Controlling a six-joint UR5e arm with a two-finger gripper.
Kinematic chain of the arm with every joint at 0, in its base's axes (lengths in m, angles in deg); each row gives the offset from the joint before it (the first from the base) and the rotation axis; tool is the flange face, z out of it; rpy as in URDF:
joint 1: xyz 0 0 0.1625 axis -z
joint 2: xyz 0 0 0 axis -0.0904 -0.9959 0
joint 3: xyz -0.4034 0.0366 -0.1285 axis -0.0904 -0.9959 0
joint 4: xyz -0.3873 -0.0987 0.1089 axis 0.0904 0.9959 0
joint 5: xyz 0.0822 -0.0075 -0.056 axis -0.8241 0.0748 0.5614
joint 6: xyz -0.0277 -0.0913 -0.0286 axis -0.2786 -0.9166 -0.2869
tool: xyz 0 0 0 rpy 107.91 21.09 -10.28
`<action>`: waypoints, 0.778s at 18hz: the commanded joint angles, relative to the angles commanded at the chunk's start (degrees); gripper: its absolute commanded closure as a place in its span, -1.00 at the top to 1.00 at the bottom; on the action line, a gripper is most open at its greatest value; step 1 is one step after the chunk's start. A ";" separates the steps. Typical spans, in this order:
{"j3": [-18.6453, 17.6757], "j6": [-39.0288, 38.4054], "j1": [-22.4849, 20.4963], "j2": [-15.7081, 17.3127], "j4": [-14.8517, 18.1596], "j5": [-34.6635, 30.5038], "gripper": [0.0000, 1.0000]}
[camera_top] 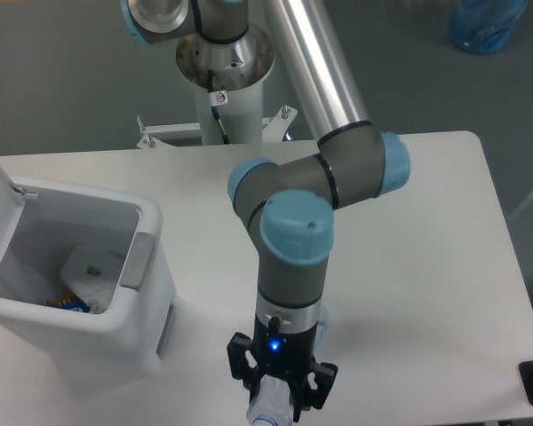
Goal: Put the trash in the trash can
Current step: 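Lift the bottle and swing it over the trash bin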
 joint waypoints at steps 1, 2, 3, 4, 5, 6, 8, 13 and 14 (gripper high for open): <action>0.00 -1.05 -0.26 0.70 0.00 1.93 0.30; 0.17 -1.93 -0.79 1.49 -0.09 3.95 0.30; 0.26 -3.07 -0.88 2.11 0.00 6.41 0.30; 0.35 -4.30 -1.05 2.64 0.00 8.69 0.30; 0.53 -5.62 -1.23 3.43 -0.09 10.81 0.30; 0.79 -7.11 -1.32 4.04 0.00 12.48 0.30; 2.10 -10.19 -1.50 5.01 -0.09 14.60 0.30; 9.92 -21.35 -1.41 4.40 -1.67 18.55 0.30; 10.45 -23.11 -1.41 4.58 -1.76 19.43 0.30</action>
